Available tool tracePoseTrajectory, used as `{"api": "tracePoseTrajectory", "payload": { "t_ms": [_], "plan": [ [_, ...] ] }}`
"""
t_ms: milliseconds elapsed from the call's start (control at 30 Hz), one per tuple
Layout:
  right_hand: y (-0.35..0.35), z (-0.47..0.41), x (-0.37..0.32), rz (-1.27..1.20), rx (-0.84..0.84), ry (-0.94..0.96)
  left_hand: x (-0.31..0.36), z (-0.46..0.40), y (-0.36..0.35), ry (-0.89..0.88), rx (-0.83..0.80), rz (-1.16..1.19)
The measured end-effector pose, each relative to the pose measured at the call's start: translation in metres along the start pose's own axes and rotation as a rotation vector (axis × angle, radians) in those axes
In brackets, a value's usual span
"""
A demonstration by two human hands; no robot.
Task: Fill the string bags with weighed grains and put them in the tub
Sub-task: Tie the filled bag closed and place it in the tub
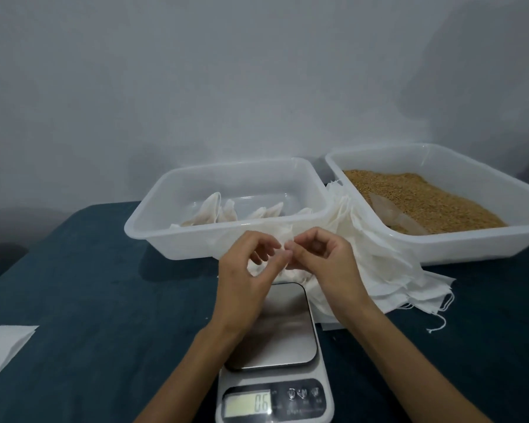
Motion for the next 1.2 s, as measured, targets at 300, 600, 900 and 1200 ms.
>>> {"api": "tracePoseTrajectory", "payload": {
  "t_ms": [300,600,900,1200],
  "plan": [
    [-0.007,0.003,-0.008,0.338,-0.043,0.211,-0.014,-0.002,0.006,0.242,0.022,0.244],
    [-0.011,0.004,-0.001,0.299,-0.086,0.109,-0.010,0.003,-0.005,0.172,-0.148,0.286],
    [-0.001,-0.002,0.002,-0.205,-0.093,-0.128,-0.033,-0.004,0.012,0.548,0.019,0.447],
    [0.013,-0.002,-0.001,0.285,0.109,0.080,-0.027,0.000,0.009,0.257,-0.019,0.147]
  ]
}}
Point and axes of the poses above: each hand's wrist, its own z-axis away from the middle knuckle, its own y-axis out of the back of the hand, x = y × z, the point moved 5 cm from there along -z, towards the middle knuckle, and after that the axes turned 2 degrees about x, right-handed, at the moved point
